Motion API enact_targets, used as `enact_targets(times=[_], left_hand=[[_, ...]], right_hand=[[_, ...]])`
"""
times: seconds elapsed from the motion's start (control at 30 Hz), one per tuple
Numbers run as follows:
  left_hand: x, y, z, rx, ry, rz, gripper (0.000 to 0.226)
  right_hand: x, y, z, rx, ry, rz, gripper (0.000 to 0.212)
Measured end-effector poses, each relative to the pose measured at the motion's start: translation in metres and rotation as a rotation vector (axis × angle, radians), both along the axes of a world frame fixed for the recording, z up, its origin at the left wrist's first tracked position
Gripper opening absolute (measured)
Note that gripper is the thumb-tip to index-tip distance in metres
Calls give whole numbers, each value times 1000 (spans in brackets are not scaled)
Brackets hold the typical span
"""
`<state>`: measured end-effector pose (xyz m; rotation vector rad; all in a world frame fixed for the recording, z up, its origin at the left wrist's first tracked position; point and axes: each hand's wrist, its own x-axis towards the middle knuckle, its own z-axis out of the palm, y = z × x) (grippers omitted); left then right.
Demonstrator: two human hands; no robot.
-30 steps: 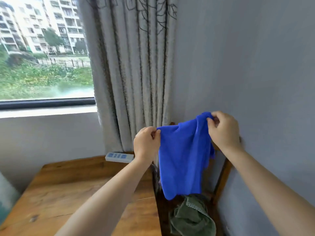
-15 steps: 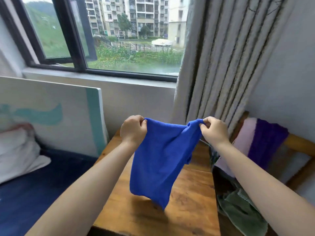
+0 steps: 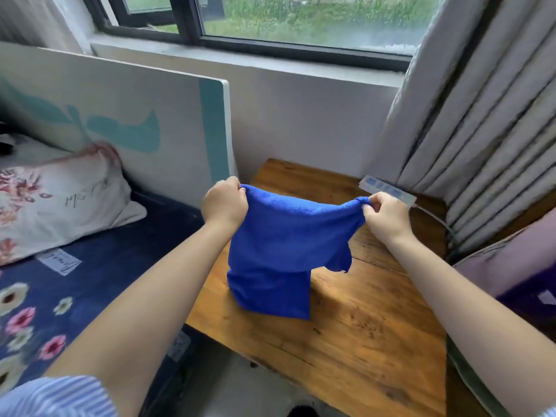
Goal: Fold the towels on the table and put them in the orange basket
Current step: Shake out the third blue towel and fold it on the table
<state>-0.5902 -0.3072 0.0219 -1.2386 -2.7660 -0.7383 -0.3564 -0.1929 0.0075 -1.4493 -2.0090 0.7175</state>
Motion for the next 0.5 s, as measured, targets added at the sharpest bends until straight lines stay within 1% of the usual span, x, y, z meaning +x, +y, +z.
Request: enact_targets(times=[0.07, 0.17, 0.33, 0.4, 0.5], left_hand=[[9, 20, -23, -115, 4, -48, 23], [36, 54, -69, -326, 11, -182, 16], [95, 67, -153, -666, -12, -460, 30], [112, 61, -177, -770, -10, -568, 28], [120, 50, -196, -845, -16, -640, 22]], right_hand=[[4, 13, -20, -58, -36, -8, 17], [20, 34, -60, -166, -114, -56, 18], [58, 40, -131, -371, -260, -132, 19], [72, 35, -155, -449, -317, -149, 19], [85, 27, -179, -517, -366, -146, 19]])
